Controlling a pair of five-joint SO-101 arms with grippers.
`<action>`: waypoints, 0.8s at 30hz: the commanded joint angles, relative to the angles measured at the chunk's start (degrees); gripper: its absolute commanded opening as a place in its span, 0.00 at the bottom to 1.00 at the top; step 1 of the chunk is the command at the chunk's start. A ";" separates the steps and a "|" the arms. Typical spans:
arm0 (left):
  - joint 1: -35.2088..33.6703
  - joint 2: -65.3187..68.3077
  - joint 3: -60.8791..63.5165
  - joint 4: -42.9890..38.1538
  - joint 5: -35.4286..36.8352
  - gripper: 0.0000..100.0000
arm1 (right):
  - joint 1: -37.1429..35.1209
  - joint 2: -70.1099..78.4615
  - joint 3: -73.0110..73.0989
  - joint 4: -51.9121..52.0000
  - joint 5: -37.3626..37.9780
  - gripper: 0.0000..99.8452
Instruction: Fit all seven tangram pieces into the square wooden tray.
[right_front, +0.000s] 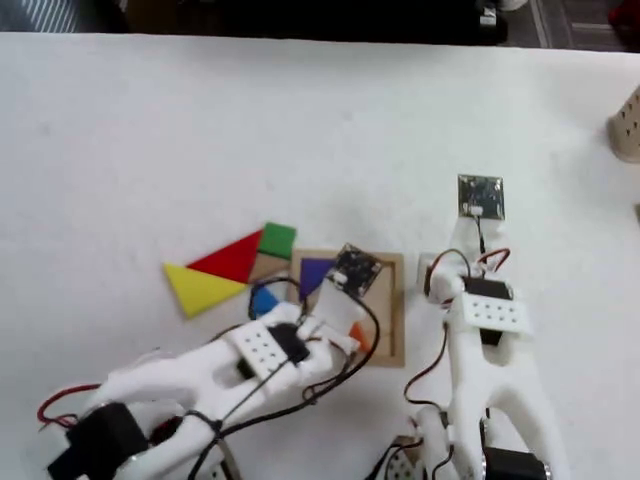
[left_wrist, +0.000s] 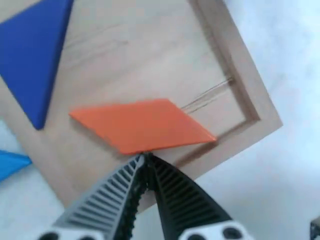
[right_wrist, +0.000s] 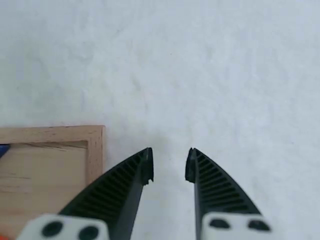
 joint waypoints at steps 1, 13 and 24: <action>-1.36 2.51 -4.40 -0.88 0.97 0.02 | -0.57 -0.22 -2.73 -1.27 1.58 0.12; -11.30 3.38 -4.75 -8.97 0.70 0.02 | -0.57 -0.22 -2.64 -1.19 1.58 0.12; -14.37 2.51 -4.75 -16.79 0.88 0.02 | -0.57 -0.22 -2.64 -1.10 1.58 0.12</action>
